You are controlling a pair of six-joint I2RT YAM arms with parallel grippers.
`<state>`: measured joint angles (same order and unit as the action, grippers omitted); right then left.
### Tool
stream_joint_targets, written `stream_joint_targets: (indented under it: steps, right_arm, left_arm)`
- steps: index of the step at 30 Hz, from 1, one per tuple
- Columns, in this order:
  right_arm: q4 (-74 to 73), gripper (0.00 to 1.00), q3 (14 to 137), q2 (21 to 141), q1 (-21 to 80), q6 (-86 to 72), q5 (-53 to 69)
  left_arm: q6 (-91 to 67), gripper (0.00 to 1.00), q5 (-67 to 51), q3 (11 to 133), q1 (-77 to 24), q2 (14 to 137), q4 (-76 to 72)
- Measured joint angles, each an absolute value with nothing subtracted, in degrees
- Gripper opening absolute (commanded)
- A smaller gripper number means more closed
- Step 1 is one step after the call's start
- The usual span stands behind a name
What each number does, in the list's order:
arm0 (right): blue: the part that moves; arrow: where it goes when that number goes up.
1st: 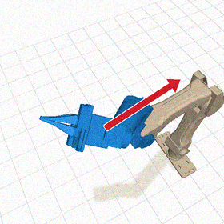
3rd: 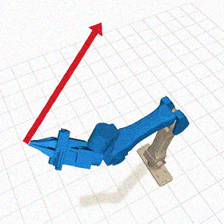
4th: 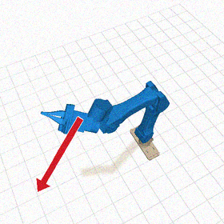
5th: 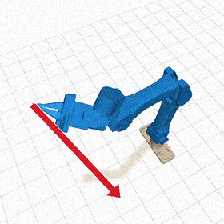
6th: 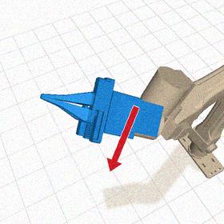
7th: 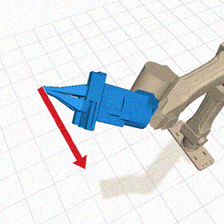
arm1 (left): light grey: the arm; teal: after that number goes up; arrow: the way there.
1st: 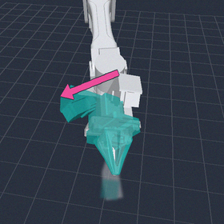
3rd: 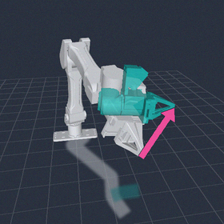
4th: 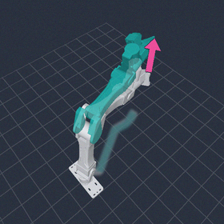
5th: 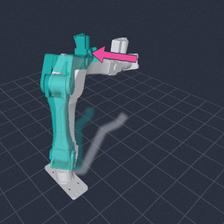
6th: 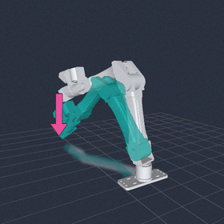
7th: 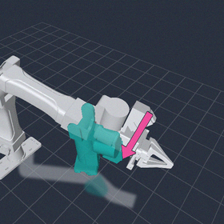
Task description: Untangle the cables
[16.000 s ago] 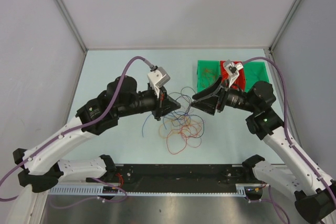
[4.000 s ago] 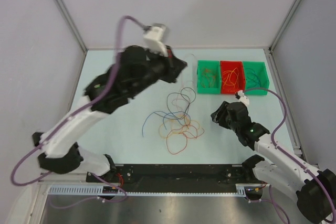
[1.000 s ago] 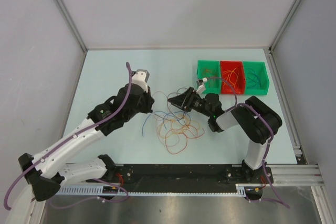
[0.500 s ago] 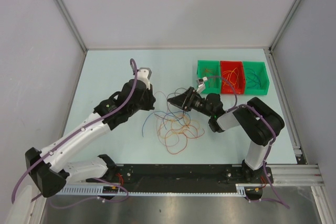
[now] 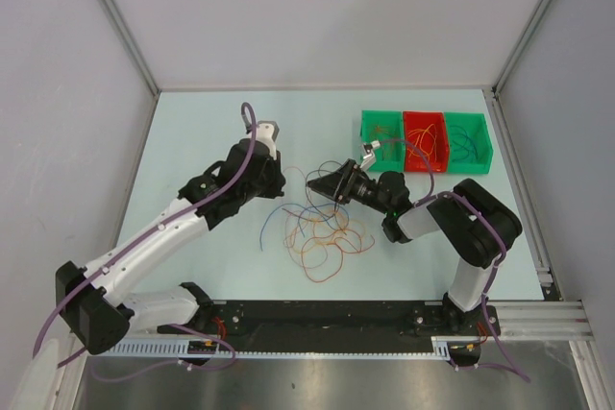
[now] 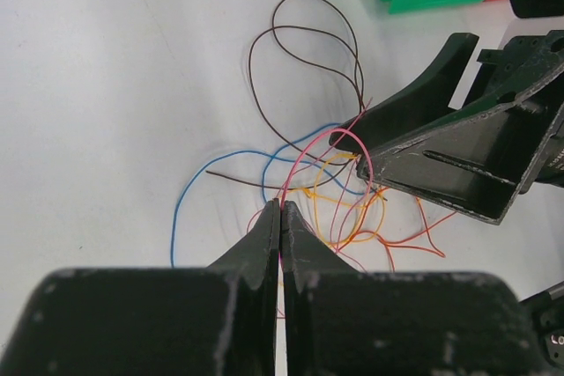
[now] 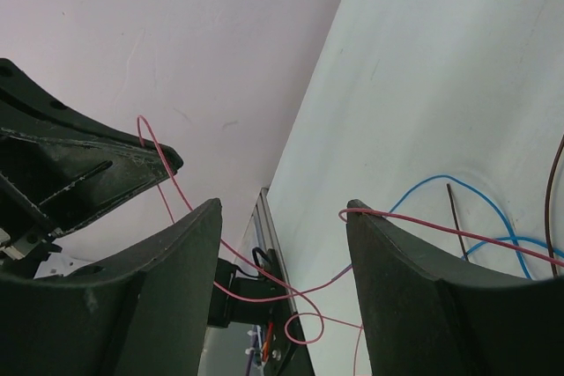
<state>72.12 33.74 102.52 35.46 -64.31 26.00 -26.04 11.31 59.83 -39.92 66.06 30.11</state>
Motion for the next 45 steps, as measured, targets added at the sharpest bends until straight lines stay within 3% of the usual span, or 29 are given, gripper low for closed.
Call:
stream_joint_targets:
  steps: [33, 41, 45]
  right_arm:
    - [73.3, 0.64, 33.6, 102.5, 35.6, -63.7, 25.7]
    - [65.8, 0.64, 34.1, 99.6, 36.0, -58.0, 23.6]
    - [55.5, 0.66, 34.2, 94.3, 36.6, -53.8, 19.7]
  left_arm:
    - [-27.0, 0.0, 6.5, 57.3, -38.6, 64.4, 29.7]
    - [-26.8, 0.0, 3.5, 57.3, -38.6, 64.5, 29.7]
    - [-26.5, 0.0, 2.8, 57.3, -38.6, 64.6, 29.7]
